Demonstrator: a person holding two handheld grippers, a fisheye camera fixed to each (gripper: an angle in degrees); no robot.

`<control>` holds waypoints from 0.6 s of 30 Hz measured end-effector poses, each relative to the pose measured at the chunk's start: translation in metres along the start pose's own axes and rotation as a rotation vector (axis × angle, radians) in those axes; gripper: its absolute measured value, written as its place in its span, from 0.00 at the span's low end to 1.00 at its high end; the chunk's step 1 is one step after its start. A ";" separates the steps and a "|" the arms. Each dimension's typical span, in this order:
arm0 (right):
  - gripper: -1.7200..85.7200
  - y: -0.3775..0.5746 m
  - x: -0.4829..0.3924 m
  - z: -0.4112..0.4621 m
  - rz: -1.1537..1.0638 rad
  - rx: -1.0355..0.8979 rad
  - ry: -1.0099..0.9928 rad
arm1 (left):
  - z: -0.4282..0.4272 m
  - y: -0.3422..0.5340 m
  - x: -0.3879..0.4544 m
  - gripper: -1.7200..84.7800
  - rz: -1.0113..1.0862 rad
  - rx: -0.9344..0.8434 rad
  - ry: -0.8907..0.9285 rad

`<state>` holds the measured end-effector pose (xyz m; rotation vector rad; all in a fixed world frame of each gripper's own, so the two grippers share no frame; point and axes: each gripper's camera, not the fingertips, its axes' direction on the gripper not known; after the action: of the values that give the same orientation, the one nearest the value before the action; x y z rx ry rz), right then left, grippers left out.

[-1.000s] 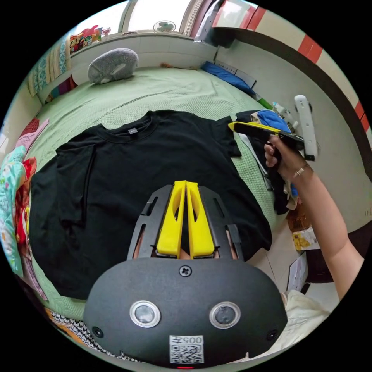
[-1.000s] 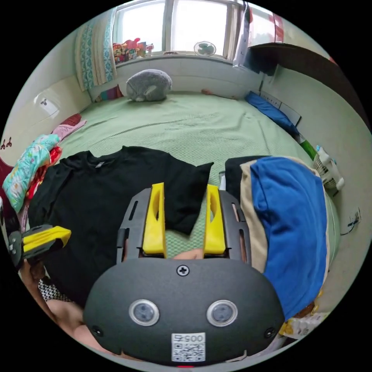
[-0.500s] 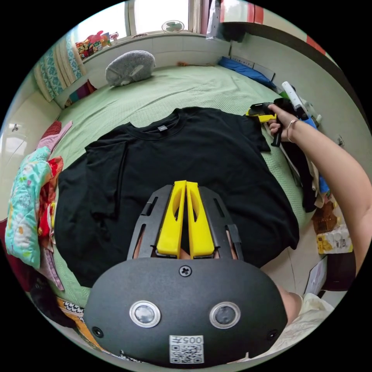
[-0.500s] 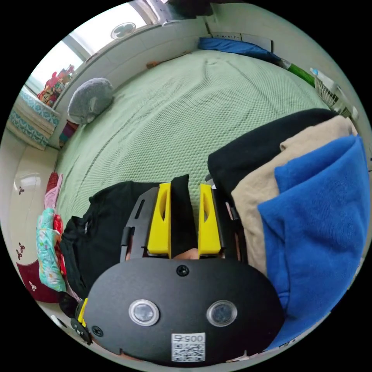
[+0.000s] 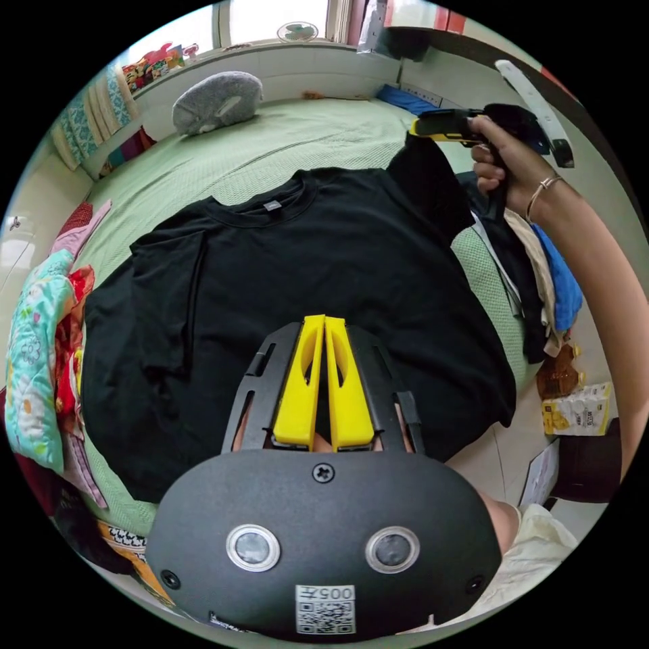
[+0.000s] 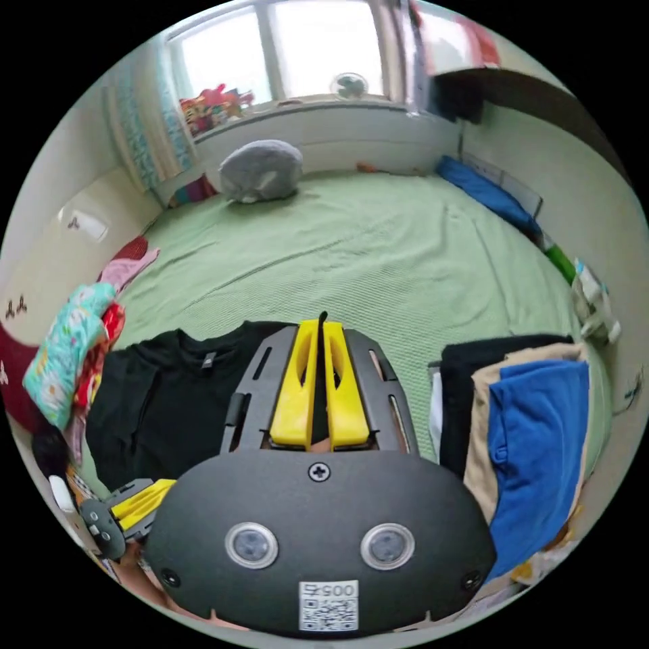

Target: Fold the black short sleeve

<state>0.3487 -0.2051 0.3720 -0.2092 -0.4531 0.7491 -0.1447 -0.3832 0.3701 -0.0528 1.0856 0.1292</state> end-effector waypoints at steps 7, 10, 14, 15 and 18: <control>0.09 0.017 -0.076 0.044 -0.084 -0.179 -0.084 | -0.004 -0.001 -0.017 0.02 -0.035 0.014 0.023; 0.11 0.019 -0.069 0.028 -0.086 -0.125 -0.125 | -0.004 0.000 -0.023 0.02 -0.037 0.016 0.021; 0.11 0.026 -0.044 0.005 -0.082 -0.081 -0.134 | -0.004 0.001 -0.033 0.01 -0.050 0.015 0.016; 0.10 0.031 -0.033 0.002 -0.076 -0.094 -0.131 | -0.003 0.001 -0.036 0.01 -0.058 0.013 0.027; 0.08 0.051 -0.013 0.005 -0.070 -0.134 -0.077 | -0.001 0.002 -0.043 0.01 -0.077 0.011 0.064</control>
<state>0.3066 -0.1775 0.3548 -0.2896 -0.5817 0.6604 -0.1660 -0.3849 0.4075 -0.0894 1.1470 0.0527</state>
